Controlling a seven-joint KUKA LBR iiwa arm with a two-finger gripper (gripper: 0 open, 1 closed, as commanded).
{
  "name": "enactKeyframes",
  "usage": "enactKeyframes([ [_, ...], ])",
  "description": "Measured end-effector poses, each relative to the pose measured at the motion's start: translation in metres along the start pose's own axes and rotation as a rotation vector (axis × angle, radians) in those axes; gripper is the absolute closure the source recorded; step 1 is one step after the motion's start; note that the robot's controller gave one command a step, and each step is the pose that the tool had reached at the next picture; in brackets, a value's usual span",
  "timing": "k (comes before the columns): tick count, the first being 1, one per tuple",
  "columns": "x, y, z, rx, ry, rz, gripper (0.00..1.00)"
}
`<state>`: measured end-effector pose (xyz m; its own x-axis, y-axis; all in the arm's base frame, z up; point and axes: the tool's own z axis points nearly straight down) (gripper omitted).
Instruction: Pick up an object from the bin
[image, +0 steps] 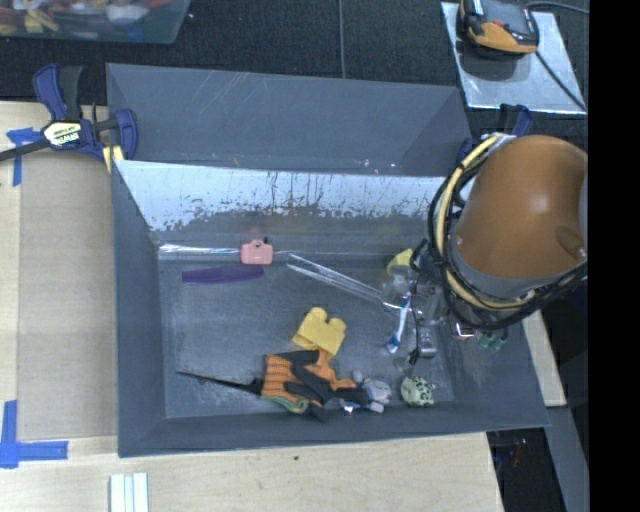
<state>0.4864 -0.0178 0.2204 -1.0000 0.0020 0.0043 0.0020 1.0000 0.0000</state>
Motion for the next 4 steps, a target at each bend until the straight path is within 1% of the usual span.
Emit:
enactKeyframes([
  [1, -0.002, 0.0, -0.003, 0.0, -0.008, -0.001, 0.0],
  [2, -0.003, 0.0, 0.074, -0.001, -0.012, 0.107, 0.0],
  [3, 0.0, 0.005, 0.103, 0.0, -0.01, 0.115, 0.0],
  [4, 0.001, 0.022, 0.105, -0.001, -0.008, 0.157, 0.0],
])
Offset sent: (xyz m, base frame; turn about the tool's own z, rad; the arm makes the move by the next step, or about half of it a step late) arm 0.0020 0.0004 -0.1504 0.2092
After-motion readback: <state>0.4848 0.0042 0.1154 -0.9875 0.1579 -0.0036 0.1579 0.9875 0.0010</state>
